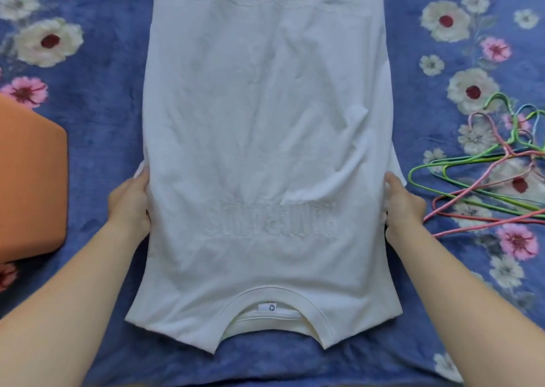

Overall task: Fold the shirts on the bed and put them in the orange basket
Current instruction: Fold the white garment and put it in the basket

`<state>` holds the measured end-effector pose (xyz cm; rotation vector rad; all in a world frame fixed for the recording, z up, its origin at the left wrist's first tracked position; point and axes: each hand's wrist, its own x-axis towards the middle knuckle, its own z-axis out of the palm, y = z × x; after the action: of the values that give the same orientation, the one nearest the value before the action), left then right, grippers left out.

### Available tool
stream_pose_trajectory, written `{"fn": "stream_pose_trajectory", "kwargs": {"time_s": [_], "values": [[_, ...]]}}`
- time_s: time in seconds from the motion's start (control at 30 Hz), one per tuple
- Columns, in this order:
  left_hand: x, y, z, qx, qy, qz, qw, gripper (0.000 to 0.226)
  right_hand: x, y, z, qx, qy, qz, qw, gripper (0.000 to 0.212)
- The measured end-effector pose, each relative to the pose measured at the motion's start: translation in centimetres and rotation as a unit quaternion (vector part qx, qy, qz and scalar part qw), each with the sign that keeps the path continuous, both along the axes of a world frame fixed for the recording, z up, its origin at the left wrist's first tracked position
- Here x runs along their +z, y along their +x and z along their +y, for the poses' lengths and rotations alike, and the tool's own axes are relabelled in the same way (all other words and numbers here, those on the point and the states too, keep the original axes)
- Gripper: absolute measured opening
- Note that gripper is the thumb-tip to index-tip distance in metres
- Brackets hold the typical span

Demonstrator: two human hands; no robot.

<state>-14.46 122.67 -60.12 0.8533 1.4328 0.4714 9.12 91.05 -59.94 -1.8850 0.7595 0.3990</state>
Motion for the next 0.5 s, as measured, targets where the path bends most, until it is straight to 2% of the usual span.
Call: {"fn": "stream_pose_trajectory", "kwargs": {"time_s": [0.03,0.1,0.17,0.2,0.3,0.37,0.43,0.5], "values": [[-0.7,0.1,0.2,0.002,0.05,0.036,0.998,0.012,-0.4,0.3,0.0,-0.015,0.007,-0.024,1.0,0.026],[-1.7,-0.3,0.5,0.026,0.156,0.122,0.98,0.021,-0.8,0.7,-0.3,-0.026,-0.015,-0.088,0.996,0.009],[-2.2,-0.7,0.4,0.064,0.2,0.158,0.965,0.014,-1.5,0.8,-1.2,-0.004,-0.082,-0.124,0.989,0.008],[-2.2,-0.8,0.3,0.069,0.202,0.165,0.963,0.01,-1.9,0.8,-1.6,0.022,-0.122,-0.131,0.984,0.013],[-2.1,-0.8,-0.3,0.042,0.201,0.177,0.963,0.026,-2.0,0.3,-1.8,0.113,-0.192,-0.135,0.965,0.034],[-1.5,-1.8,-1.4,0.009,0.182,0.168,0.969,0.035,-1.4,-0.8,-1.9,0.142,-0.187,-0.118,0.965,0.043],[-0.6,-3.7,-3.6,-0.044,0.15,0.181,0.971,0.045,-0.7,-2.9,-2.7,0.182,-0.172,-0.084,0.965,0.044],[1.0,-5.7,-7.0,-0.108,0.125,0.213,0.963,0.037,0.4,-5.7,-4.0,0.209,-0.148,-0.032,0.966,0.049]]}}
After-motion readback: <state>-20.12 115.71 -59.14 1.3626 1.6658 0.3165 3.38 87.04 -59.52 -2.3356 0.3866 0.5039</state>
